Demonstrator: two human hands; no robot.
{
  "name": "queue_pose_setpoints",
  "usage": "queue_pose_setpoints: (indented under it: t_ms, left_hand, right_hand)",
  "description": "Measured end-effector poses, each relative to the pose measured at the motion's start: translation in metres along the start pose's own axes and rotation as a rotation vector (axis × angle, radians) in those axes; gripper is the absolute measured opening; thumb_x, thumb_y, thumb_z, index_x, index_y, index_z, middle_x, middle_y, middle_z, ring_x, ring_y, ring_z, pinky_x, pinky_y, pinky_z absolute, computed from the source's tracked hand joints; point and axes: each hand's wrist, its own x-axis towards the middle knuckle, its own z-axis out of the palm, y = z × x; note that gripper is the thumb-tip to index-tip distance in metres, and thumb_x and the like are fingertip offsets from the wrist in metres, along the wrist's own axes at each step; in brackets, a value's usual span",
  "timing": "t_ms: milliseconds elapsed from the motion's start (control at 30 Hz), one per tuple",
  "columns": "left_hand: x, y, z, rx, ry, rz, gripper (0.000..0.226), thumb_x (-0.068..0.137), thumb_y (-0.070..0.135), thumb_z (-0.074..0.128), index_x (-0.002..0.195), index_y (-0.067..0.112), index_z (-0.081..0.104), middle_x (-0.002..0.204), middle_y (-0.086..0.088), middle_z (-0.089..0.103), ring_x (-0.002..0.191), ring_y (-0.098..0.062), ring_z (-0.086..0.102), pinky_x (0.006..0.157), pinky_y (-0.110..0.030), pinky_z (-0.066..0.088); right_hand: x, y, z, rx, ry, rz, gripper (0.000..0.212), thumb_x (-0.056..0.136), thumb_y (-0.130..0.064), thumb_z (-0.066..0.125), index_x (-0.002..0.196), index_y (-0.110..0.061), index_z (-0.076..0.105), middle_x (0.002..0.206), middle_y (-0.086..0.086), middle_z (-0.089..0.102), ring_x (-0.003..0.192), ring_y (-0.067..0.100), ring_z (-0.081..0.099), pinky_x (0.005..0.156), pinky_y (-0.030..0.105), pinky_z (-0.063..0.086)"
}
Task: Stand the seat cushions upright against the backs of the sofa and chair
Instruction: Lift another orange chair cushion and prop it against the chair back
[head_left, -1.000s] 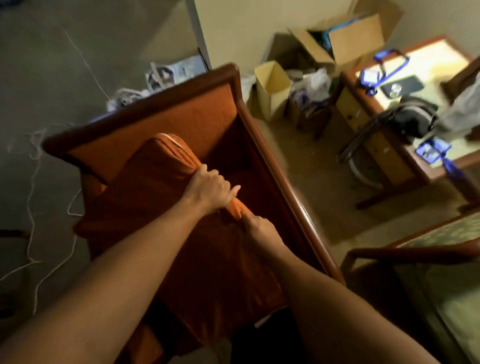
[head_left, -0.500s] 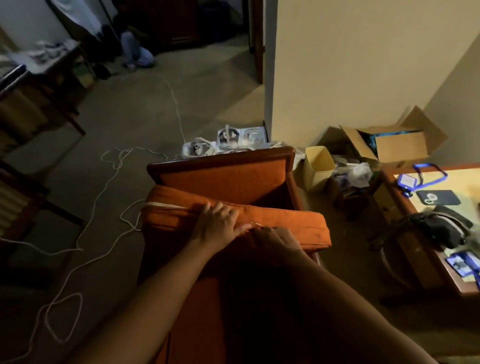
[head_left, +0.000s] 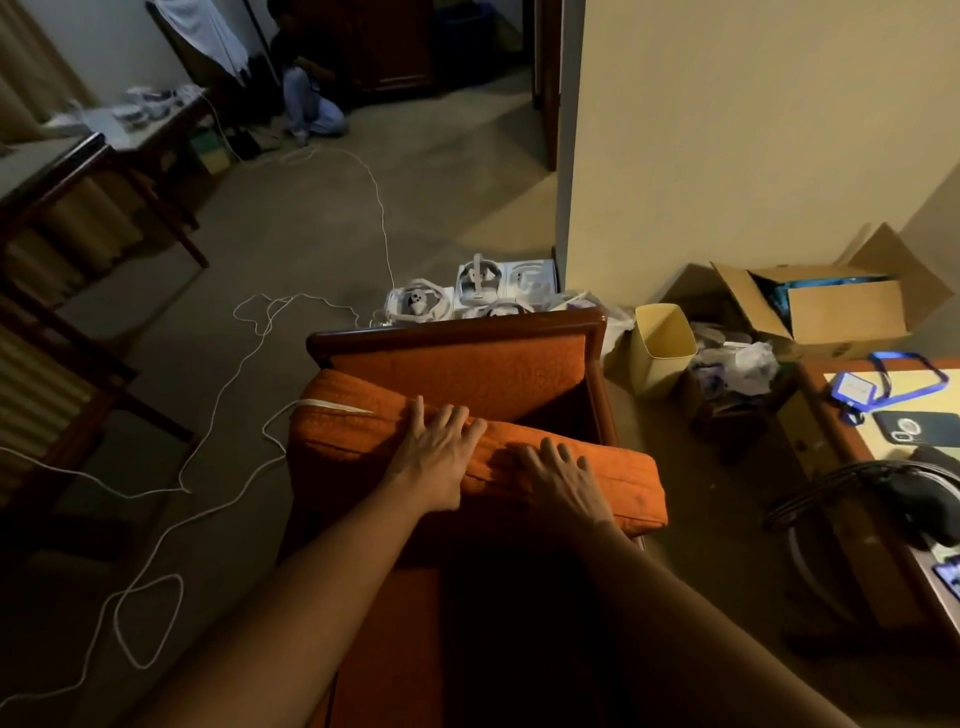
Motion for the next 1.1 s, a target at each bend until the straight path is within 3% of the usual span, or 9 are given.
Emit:
queue_pose_setpoints:
  t_ms: [200,433,533,633,700,800,867,933,1100]
  left_hand:
    - [0.018,-0.001,-0.002,-0.018,-0.031,0.002,0.101,0.062,0.044,0.081,0.144,0.014,0.030,0.145,-0.011,0.036,0.135,-0.029,0.034,0.116,-0.055,0.020]
    - [0.031,-0.003,-0.006,-0.066,-0.187,0.053,0.088,0.068,0.042,0.079,0.140,0.015,0.036,0.139,-0.008,0.047,0.130,-0.027,0.043,0.111,-0.051,0.029]
    - [0.037,-0.003,-0.011,-0.156,-0.449,0.033,0.098,0.057,0.049,0.087,0.135,0.015,0.039,0.136,-0.008,0.050,0.127,-0.029,0.047,0.108,-0.049,0.037]
    - [0.030,0.002,-0.016,-0.259,-0.708,-0.017,0.115,0.050,0.052,0.090,0.144,0.020,0.033,0.149,-0.007,0.040,0.134,-0.031,0.043,0.105,-0.050,0.043]
    - [0.022,0.004,-0.010,-0.334,-0.835,-0.047,0.101,0.055,0.055,0.087,0.139,0.021,0.043,0.146,-0.001,0.045,0.129,-0.029,0.048,0.096,-0.043,0.047]
    - [0.009,0.007,0.011,-0.514,-0.951,-0.102,0.066,0.066,0.063,0.077,0.108,0.014,0.062,0.118,-0.003,0.063,0.102,-0.024,0.060,0.084,-0.035,0.050]
    - [0.002,0.008,0.025,-0.570,-0.901,-0.127,0.062,0.081,0.058,0.068,0.116,0.007,0.062,0.125,-0.007,0.060,0.106,-0.026,0.058,0.089,-0.034,0.046]
    - [-0.007,0.003,0.044,-0.576,-0.789,-0.199,0.057,0.094,0.040,0.059,0.136,0.003,0.047,0.147,-0.006,0.044,0.126,-0.026,0.047,0.098,-0.030,0.038]
    - [-0.015,-0.023,0.092,-0.579,-0.512,-0.302,0.057,0.088,0.037,0.066,0.137,0.014,0.047,0.143,-0.009,0.048,0.130,-0.028,0.047,0.105,-0.037,0.041]
  right_hand:
    - [0.021,0.014,0.003,0.051,-0.115,0.049,0.126,0.067,-0.055,0.081,0.157,-0.024,-0.002,0.158,0.010,0.016,0.145,0.032,0.020,0.117,0.051,0.020]
    - [0.046,0.013,0.002,-0.005,-0.243,-0.006,0.115,0.060,-0.046,0.089,0.149,-0.021,0.021,0.146,0.008,0.036,0.136,0.029,0.033,0.108,0.046,0.034]
    - [0.053,0.010,-0.008,-0.030,-0.434,-0.037,0.126,0.054,-0.048,0.091,0.152,-0.024,0.016,0.148,0.008,0.035,0.137,0.031,0.033,0.108,0.050,0.035]
    - [0.059,0.002,-0.013,-0.008,-0.667,-0.009,0.125,0.052,-0.048,0.092,0.152,-0.028,0.020,0.151,0.007,0.037,0.138,0.032,0.036,0.109,0.051,0.037]
    - [0.061,-0.006,-0.015,-0.015,-0.800,-0.003,0.109,0.057,-0.051,0.090,0.148,-0.027,0.034,0.151,0.005,0.039,0.135,0.032,0.041,0.107,0.048,0.041]
    - [0.060,-0.017,-0.005,-0.062,-0.888,0.002,0.092,0.064,-0.058,0.083,0.141,-0.021,0.048,0.143,0.006,0.049,0.128,0.031,0.050,0.104,0.045,0.044]
    - [0.059,-0.021,0.010,-0.039,-0.828,0.007,0.088,0.064,-0.062,0.080,0.137,-0.020,0.053,0.146,0.005,0.046,0.134,0.029,0.044,0.108,0.043,0.039]
    - [0.066,-0.023,0.027,0.019,-0.789,0.048,0.088,0.066,-0.061,0.080,0.137,-0.017,0.052,0.152,0.006,0.040,0.139,0.028,0.036,0.112,0.042,0.033]
    - [0.072,-0.028,0.053,0.041,-0.644,0.065,0.087,0.076,-0.060,0.072,0.144,-0.015,0.041,0.148,0.009,0.044,0.134,0.029,0.043,0.109,0.045,0.039]
